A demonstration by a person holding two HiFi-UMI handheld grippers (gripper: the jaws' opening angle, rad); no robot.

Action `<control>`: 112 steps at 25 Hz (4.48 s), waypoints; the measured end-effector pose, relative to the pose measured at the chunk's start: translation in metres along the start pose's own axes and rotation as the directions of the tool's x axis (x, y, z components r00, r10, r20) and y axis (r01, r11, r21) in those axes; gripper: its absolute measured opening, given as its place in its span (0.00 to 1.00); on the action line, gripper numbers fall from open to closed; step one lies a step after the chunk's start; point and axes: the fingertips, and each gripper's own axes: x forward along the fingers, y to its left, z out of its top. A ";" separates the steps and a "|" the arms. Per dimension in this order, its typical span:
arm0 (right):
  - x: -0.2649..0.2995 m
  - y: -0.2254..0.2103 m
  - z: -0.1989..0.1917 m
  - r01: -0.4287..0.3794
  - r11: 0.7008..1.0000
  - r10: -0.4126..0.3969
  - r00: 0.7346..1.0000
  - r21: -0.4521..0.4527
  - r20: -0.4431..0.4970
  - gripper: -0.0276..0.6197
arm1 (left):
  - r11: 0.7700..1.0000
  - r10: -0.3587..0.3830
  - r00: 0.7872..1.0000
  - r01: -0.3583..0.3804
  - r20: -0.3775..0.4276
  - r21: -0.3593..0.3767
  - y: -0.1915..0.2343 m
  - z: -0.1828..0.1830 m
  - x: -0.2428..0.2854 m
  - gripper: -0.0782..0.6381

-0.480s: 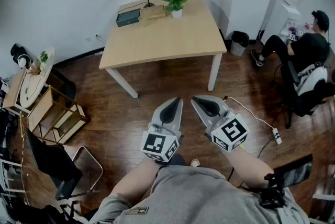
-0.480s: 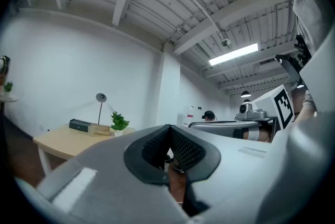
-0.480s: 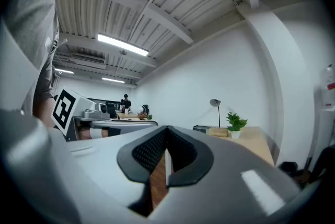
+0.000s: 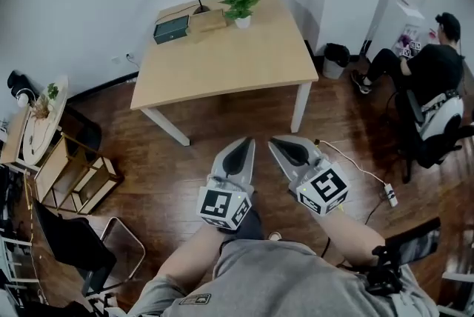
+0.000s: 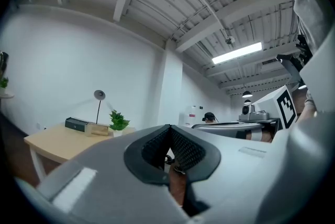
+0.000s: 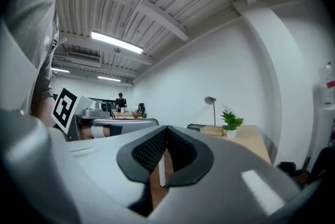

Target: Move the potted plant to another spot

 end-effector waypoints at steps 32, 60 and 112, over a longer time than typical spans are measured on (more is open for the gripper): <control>0.279 -0.233 -0.004 0.119 0.992 -0.116 0.991 0.042 -0.066 0.05 | 0.993 -0.098 0.994 0.094 -0.050 -0.077 0.253 -0.003 0.259 0.12; 0.432 -0.449 -0.048 0.050 0.992 -0.033 0.988 0.115 -0.149 0.05 | 0.990 0.050 0.988 -0.069 -0.149 -0.123 0.399 -0.053 0.475 0.12; 0.527 -0.594 -0.268 0.061 0.988 0.016 0.871 0.140 -0.491 0.60 | 0.999 0.029 0.879 -0.043 -0.476 -0.018 0.528 -0.274 0.595 0.51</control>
